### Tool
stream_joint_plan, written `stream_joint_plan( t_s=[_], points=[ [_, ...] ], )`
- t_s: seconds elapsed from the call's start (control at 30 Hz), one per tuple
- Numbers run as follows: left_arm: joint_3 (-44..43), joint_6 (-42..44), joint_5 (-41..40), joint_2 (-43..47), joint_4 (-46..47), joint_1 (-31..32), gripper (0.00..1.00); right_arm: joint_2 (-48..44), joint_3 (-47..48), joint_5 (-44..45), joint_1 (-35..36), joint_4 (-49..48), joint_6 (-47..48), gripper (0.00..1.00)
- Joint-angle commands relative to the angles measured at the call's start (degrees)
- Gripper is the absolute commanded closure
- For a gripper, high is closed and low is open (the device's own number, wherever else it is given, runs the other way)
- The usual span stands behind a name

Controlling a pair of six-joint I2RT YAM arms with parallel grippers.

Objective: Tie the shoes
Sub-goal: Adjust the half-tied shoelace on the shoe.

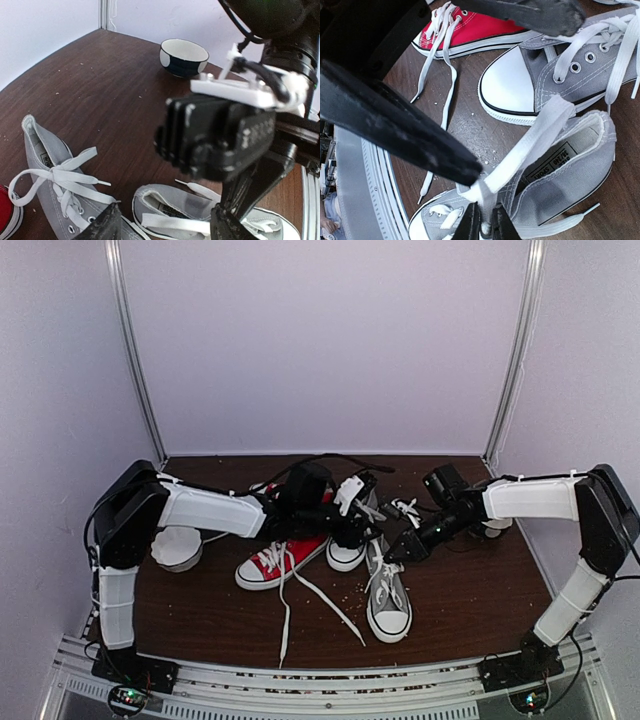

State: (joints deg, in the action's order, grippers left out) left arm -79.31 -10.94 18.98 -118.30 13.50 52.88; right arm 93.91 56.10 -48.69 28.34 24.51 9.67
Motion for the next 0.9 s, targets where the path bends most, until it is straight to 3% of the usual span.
stream_joint_plan(
  t_s=[0.0, 0.47, 0.7, 0.8, 0.87],
  points=[
    [-4.9, -2.2, -2.0, -3.5, -4.7, 0.0, 0.39, -0.9, -0.3, 1.9, 0.4, 0.5, -0.2, 0.88],
    [-9.3, -1.2, -1.6, -7.4, -10.3, 0.0, 0.46, -1.7, 0.8, 3.5, 0.4, 3.3, 0.9, 0.74],
    [-7.3, -0.7, 1.6, -6.0, -7.7, 0.0, 0.8, -5.1, -1.1, 1.2, -2.9, 1.3, -1.7, 0.65],
    [-5.9, -0.6, 2.9, -5.2, -5.8, 0.0, 0.97, -7.5, -1.5, 8.2, -3.9, 2.5, -1.1, 0.64],
    [-5.3, -0.5, 3.6, -4.9, -4.9, 0.0, 1.0, -9.8, -1.1, 10.2, -3.9, 5.3, 5.8, 0.6]
  ],
)
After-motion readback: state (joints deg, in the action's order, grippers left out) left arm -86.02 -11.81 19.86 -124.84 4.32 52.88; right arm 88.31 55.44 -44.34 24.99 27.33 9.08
